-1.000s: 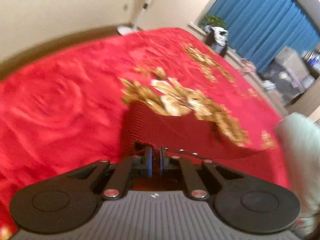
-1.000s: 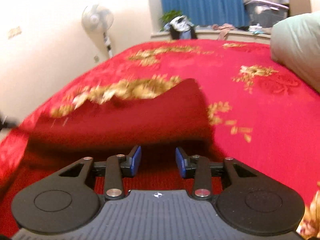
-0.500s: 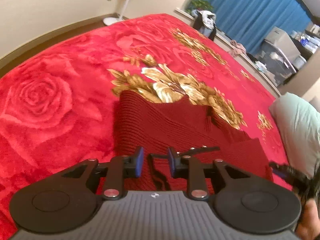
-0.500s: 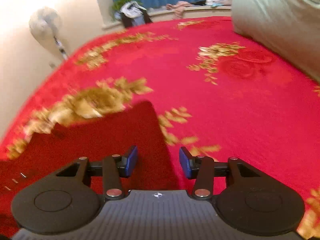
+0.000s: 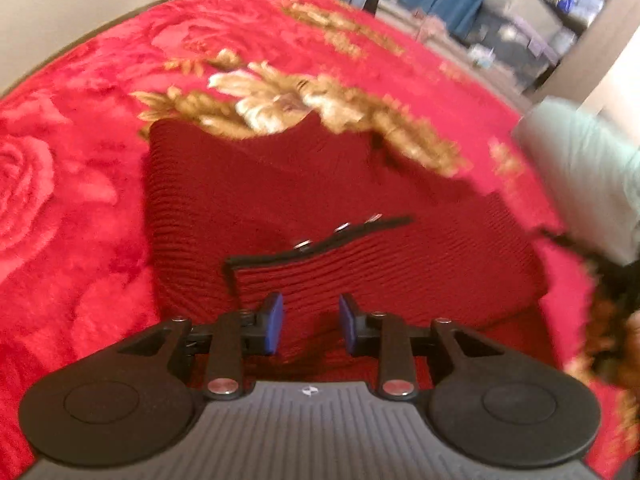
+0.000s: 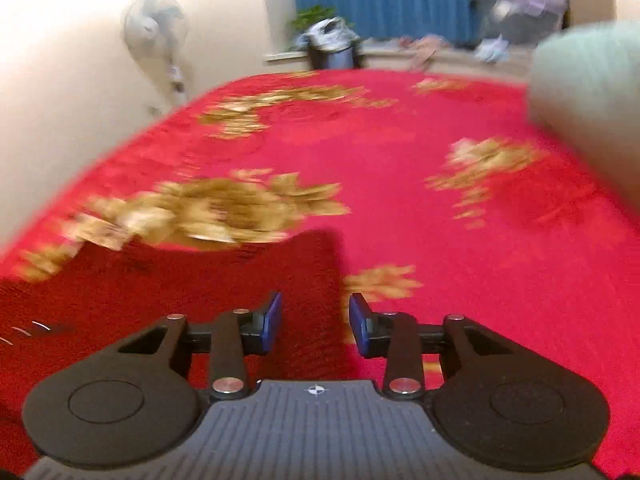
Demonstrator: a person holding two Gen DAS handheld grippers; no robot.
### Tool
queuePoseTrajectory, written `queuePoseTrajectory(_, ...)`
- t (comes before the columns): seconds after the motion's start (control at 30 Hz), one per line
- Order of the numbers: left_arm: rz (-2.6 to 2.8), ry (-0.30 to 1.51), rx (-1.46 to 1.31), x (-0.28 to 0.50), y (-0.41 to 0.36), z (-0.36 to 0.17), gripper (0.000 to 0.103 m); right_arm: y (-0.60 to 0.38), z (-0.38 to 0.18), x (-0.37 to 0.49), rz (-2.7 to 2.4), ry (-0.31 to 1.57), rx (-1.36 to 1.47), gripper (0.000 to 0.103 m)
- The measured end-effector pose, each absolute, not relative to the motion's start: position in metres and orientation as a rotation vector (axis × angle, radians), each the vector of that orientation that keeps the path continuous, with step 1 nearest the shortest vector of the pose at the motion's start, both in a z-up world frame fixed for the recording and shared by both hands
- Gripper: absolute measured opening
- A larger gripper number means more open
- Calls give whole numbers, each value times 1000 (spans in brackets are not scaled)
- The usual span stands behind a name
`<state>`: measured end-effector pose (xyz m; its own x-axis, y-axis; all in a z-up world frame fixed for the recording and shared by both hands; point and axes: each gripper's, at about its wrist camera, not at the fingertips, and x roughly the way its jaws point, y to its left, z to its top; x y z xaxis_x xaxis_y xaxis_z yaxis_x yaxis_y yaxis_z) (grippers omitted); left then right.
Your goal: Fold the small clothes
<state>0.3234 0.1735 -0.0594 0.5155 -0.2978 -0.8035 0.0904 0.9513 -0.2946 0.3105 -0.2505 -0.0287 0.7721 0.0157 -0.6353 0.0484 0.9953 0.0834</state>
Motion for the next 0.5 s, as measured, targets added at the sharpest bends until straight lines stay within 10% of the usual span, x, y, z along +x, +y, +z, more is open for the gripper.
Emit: queuePoseTrajectory(0.5, -209, 809, -89, 281, 154, -16, 38, -261, -7, 240, 173, 717, 103, 39)
